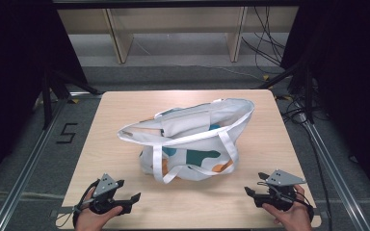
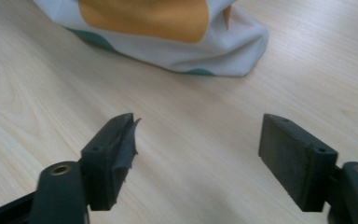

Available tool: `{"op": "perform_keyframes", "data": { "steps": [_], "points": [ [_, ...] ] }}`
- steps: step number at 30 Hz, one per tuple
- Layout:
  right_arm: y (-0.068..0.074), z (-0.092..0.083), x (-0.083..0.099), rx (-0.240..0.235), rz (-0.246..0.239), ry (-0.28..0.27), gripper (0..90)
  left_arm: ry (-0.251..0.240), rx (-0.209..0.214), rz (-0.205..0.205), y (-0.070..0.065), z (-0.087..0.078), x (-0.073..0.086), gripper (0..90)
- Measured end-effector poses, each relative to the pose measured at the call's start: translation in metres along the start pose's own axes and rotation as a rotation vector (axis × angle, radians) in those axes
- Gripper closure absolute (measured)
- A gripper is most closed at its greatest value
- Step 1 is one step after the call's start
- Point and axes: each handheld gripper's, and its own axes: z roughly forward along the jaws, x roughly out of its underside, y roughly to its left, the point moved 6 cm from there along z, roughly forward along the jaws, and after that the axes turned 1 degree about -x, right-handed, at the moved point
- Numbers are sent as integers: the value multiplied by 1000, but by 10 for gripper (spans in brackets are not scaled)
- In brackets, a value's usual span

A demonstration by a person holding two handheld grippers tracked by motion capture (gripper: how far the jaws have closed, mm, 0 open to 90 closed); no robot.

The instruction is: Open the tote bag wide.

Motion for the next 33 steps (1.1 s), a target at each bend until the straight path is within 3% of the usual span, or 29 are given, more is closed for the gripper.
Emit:
{"op": "perform_keyframes", "data": {
  "steps": [3,4,5,6,7,8,9,10,11,12,14,16,17,18,20,21,22,23,24,25,28,29,33],
  "points": [
    [-4,-1,-6,10,-36,-24,377,-23,12,1,0,-4,-7,235],
    [-6,-5,-13,12,-41,-49,428,-24,8,-2,1,-5,-9,309],
    [-6,-5,-13,12,-41,-49,428,-28,6,3,1,-7,-11,309],
    [-5,-8,-16,1,-5,-43,449,-27,17,2,1,-8,-12,344],
    [-7,-10,-20,-2,-18,-57,512,-24,21,-5,0,-8,-13,369],
    [-10,-15,-27,-4,-29,-91,595,-24,31,2,-1,-9,-14,463],
    [-10,-15,-27,-4,-29,-91,595,-23,36,18,-1,-9,-15,463],
    [-12,-17,-30,-5,-35,-96,661,-19,46,21,-3,-10,-16,510],
    [-13,-19,-33,-9,-45,-108,700,-7,47,50,-3,-11,-17,564],
    [-13,-21,-35,-9,-48,-117,749,-17,48,36,-5,-11,-18,597],
    [-17,-26,-45,-11,-83,-138,847,-15,51,62,-6,-14,-20,735],
    [-18,-28,-50,-11,-94,-158,871,-40,55,71,-7,-17,-25,775],
    [-16,-31,-53,-17,-74,-153,887,-45,53,67,-7,-18,-28,807],
    [-19,-32,-59,-14,-114,-176,900,-61,55,68,-7,-20,-32,830],
    [-18,-36,-70,-17,-105,-200,900,-86,70,81,-7,-26,-42,865],
    [-18,-39,-85,-21,-148,-213,900,-101,75,67,-7,-28,-47,890],
    [-17,-42,-92,-19,-162,-223,900,-115,85,82,-8,-35,-60,893],
    [-17,-42,-92,-19,-162,-223,900,-115,85,82,-8,-35,-60,894],
    [-16,-48,-108,-3,-190,-232,900,-121,90,89,-9,-39,-67,894],
    [-16,-48,-108,-3,-190,-232,900,-127,100,96,-9,-42,-74,894],
    [-18,-57,-142,15,-218,-297,900,-160,101,97,-6,-51,-99,895],
    [-18,-57,-142,15,-218,-297,900,-175,102,117,-4,-53,-109,895],
    [-20,-57,-171,18,-246,-303,900,-203,93,136,-3,-56,-142,895]
  ]
}}
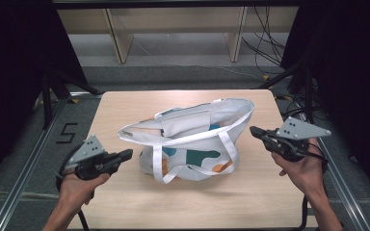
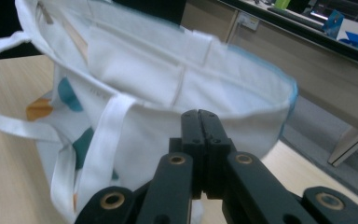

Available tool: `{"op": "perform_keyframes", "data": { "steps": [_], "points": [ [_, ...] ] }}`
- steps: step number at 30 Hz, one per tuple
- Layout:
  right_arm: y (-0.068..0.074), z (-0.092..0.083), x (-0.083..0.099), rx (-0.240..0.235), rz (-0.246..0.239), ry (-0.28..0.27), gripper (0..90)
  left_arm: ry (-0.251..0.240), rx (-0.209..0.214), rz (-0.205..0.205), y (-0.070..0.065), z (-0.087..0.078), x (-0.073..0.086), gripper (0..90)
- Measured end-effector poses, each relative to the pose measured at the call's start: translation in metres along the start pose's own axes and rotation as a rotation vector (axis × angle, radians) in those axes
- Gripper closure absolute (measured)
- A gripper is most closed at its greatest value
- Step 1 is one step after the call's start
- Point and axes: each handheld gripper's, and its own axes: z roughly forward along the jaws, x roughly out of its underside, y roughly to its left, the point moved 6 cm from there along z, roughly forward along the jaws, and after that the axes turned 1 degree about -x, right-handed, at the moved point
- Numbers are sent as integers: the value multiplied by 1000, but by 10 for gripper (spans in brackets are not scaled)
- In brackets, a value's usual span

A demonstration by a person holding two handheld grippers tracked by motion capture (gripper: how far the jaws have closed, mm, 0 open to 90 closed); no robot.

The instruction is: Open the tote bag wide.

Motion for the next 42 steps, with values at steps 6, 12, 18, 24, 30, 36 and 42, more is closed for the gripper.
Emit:
{"op": "perform_keyframes", "data": {
  "steps": [6,12,18,24,30,36,42],
  "points": [
    [-16,29,-27,5,-43,34,900,9,-38,10,18,19,-28,893],
    [-35,50,-22,31,-7,76,900,43,-99,-18,50,47,-31,891],
    [-50,73,1,27,45,172,900,88,-130,-70,74,80,-18,889],
    [-54,98,40,2,71,276,900,177,-117,-145,98,119,14,892],
    [-45,124,87,-38,145,393,900,251,-69,-223,104,141,59,894],
    [-27,144,125,-75,140,483,900,256,-90,-205,98,150,70,895],
    [-34,131,104,-39,137,410,900,227,-89,-178,95,135,54,876]
  ]
}}
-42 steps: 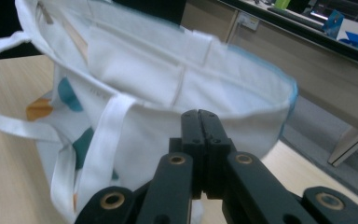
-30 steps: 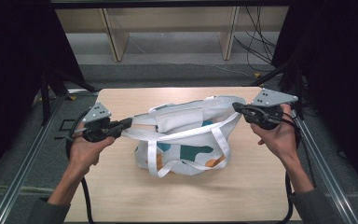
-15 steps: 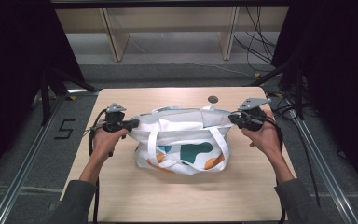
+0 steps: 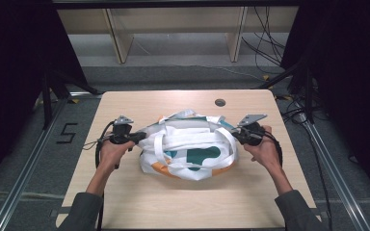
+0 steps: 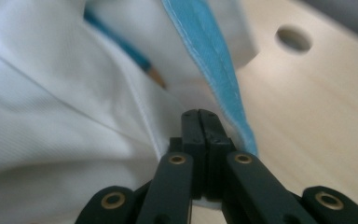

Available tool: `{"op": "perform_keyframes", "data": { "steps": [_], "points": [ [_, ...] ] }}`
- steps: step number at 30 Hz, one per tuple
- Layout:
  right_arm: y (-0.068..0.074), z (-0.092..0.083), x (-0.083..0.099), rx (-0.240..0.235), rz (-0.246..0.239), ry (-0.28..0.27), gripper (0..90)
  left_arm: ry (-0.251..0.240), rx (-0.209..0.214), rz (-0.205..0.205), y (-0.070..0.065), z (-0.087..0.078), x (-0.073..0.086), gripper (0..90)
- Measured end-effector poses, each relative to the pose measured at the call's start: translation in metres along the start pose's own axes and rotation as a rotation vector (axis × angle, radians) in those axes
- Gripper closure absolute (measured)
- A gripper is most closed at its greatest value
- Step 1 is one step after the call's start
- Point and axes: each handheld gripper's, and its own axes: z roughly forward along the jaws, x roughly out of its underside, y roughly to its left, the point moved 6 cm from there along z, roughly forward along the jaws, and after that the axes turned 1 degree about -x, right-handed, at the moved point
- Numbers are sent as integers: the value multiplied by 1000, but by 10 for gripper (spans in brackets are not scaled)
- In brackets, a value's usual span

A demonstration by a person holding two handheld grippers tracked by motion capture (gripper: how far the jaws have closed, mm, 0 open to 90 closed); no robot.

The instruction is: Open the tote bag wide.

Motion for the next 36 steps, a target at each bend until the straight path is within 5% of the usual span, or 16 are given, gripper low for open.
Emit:
{"op": "perform_keyframes", "data": {
  "steps": [3,6,9,11,15,17,21,23,27,34,36],
  "points": [
    [-2,-17,-13,-15,17,-65,900,-59,12,-1,-7,-14,-15,864],
    [3,-42,-42,-44,7,-202,900,-88,39,51,-25,-24,-36,857],
    [11,-47,-56,-57,-21,-236,900,-87,58,87,-37,-22,-46,851],
    [31,-43,-71,-105,-61,-229,900,-92,85,85,-50,-15,-55,851],
    [50,-28,-81,-152,-100,-191,900,-36,128,131,-67,3,-67,848],
    [57,-17,-84,-149,-123,-162,900,-11,162,122,-75,13,-70,844],
    [64,4,-77,-162,-156,-84,900,52,166,135,-77,31,-66,860],
    [73,8,-66,-232,-165,-32,900,76,165,121,-75,41,-62,872],
    [98,-2,-40,-284,-221,10,900,82,150,73,-66,54,-63,892],
    [143,-14,16,-410,-311,130,900,119,99,56,-57,71,-59,894],
    [150,-17,22,-406,-314,129,900,123,89,78,-60,69,-61,893]
  ]
}}
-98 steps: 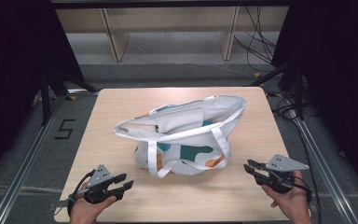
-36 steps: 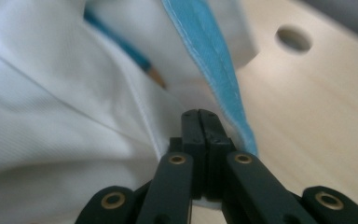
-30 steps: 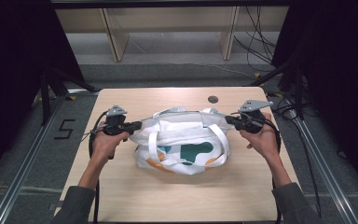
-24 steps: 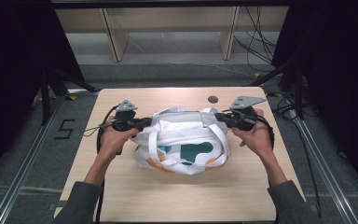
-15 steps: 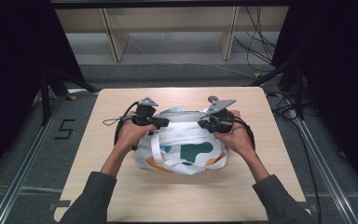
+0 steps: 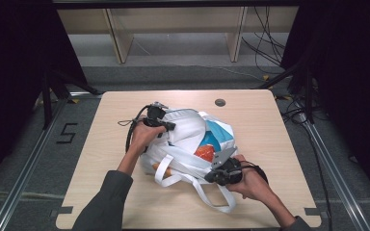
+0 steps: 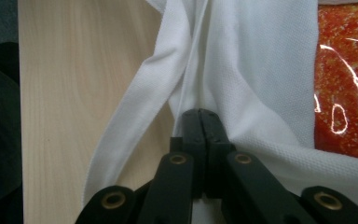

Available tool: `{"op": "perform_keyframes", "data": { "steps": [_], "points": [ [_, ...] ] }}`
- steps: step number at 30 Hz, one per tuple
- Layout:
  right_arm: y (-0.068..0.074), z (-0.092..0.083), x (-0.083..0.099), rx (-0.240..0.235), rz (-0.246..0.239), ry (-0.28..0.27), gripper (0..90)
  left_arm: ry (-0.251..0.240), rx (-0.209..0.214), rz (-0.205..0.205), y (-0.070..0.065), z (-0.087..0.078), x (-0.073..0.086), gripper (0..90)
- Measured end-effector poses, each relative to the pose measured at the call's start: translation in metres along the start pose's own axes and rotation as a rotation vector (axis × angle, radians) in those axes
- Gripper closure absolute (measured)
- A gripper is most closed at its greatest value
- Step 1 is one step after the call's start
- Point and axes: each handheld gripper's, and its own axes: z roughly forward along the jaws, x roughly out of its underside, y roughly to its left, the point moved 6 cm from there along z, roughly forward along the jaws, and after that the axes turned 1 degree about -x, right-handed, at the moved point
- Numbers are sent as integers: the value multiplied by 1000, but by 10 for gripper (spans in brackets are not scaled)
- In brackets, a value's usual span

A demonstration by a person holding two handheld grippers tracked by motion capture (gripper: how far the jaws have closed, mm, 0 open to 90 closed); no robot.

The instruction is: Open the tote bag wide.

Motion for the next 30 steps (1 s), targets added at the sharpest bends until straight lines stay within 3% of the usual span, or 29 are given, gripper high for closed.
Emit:
{"op": "perform_keyframes", "data": {
  "steps": [3,4,5,6,7,9,10,12,13,14,17,19,20,21,22,23,24,25,28,30],
  "points": [
    [-3,-6,-4,10,11,-12,900,-15,-7,53,-9,-13,-2,881],
    [-8,-14,-12,42,24,-65,900,-29,12,67,-14,-18,-2,879],
    [-8,-14,-12,42,24,-65,900,-42,36,69,-19,-22,-2,879],
    [-15,-26,-20,73,32,-118,900,-42,83,100,-31,-29,0,877],
    [-15,-26,-20,73,32,-118,900,-42,83,100,-31,-29,0,875],
    [-25,-35,-30,114,27,-184,900,-35,142,102,-44,-28,3,873],
    [-33,-40,-37,148,52,-208,900,-11,147,125,-49,-25,5,869],
    [-37,-40,-40,162,60,-203,900,24,150,158,-54,-16,7,867],
    [-41,-36,-42,171,55,-197,900,16,157,132,-57,-10,6,866],
    [-46,-33,-43,196,64,-197,900,37,156,153,-57,-6,6,866],
    [-53,-26,-46,214,68,-202,900,57,145,152,-57,4,5,876],
    [-56,-33,-53,235,76,-259,900,63,136,151,-54,6,2,883],
    [-56,-33,-53,235,76,-259,900,53,134,128,-53,7,0,883],
    [-58,-36,-56,248,80,-272,900,75,129,154,-50,7,0,885],
    [-61,-36,-59,260,73,-279,900,51,120,114,-52,10,-1,890],
    [-64,-35,-61,268,75,-262,900,62,112,129,-50,11,-2,891],
    [-69,-23,-60,262,74,-214,900,52,97,132,-48,14,-3,892],
    [-69,-23,-60,262,74,-214,900,52,97,132,-48,14,-3,892],
    [-53,-1,-48,127,102,-117,900,59,67,129,-45,18,-5,893],
    [-42,2,-41,78,92,-104,900,56,39,124,-39,23,-9,894]
  ]
}}
